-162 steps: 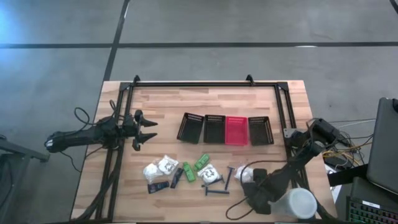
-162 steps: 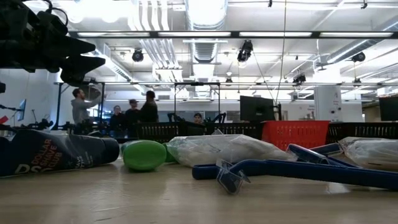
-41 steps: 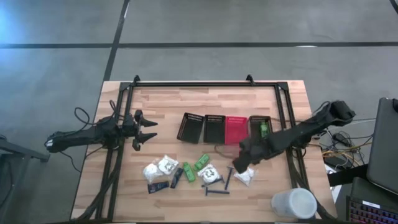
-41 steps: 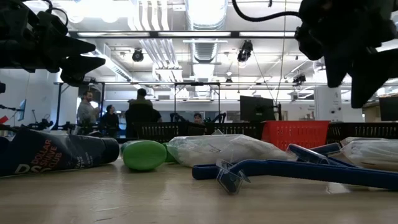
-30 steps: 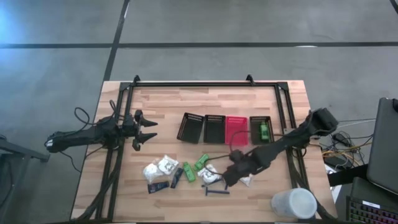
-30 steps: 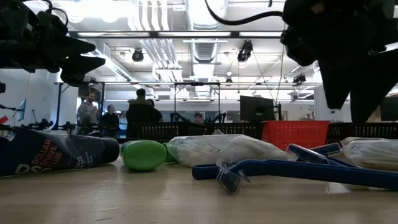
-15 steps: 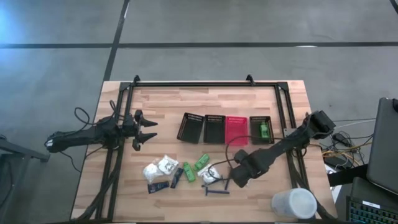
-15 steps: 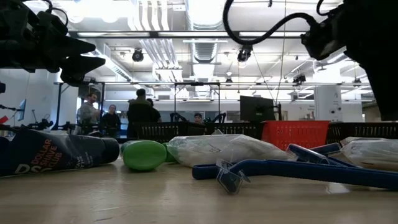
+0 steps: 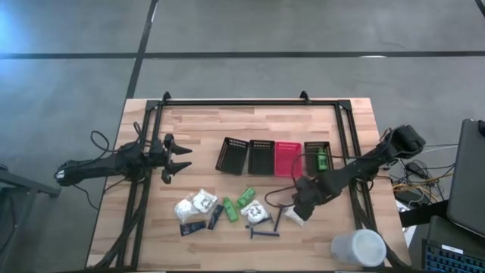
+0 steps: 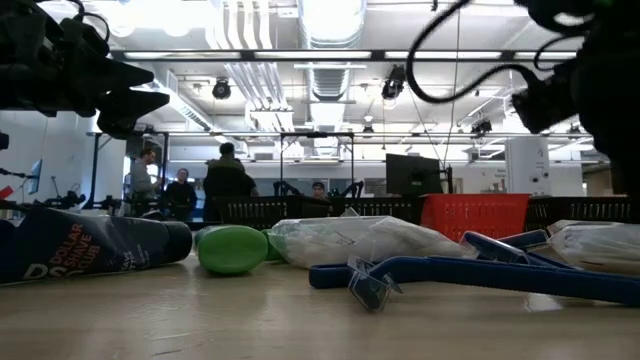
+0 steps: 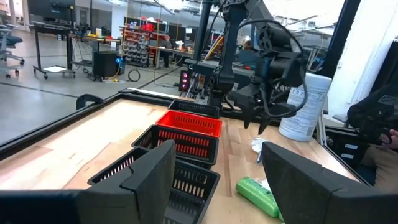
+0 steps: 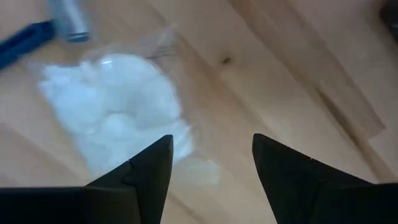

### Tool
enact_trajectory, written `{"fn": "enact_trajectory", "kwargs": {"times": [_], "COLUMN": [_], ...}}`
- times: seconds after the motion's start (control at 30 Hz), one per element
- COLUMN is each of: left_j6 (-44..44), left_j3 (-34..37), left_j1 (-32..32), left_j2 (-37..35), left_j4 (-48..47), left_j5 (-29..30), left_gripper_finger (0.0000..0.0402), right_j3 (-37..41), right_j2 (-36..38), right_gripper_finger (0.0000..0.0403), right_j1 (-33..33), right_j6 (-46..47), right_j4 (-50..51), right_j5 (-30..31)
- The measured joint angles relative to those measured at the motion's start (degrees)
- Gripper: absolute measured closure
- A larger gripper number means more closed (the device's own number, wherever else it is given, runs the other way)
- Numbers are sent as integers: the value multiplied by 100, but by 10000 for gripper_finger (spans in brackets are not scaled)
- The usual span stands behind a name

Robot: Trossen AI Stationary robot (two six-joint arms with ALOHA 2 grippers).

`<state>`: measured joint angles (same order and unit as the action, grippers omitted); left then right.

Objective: Pick & Place Travel size toiletries
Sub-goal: Put the white cotton pack into the left black bin

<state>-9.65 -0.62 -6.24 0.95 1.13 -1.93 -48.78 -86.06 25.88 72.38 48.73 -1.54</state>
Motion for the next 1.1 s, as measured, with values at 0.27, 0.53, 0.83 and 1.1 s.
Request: {"fn": "enact_trajectory", "kwargs": {"times": [0.27, 0.53, 0.83, 1.1], "left_j6": [2, 0, 2, 1], "left_j3": [0, 0, 0, 0], "left_j1": [0, 0, 0, 0], "left_j2": [0, 0, 0, 0], "left_j4": [2, 4, 7, 7], "left_j5": [2, 2, 4, 3], "left_gripper_finger": [156, 156, 156, 156], "right_j3": [462, 488, 494, 499], "right_j2": [245, 5, -250, -373], "right_gripper_finger": [207, 221, 257, 354], "right_j1": [-180, -541, -767, -768], "right_j6": [-370, -864, -1344, -1581], "right_j4": [-1210, -1498, -1630, -1985], "right_j5": [3, 2, -463, -767]}}
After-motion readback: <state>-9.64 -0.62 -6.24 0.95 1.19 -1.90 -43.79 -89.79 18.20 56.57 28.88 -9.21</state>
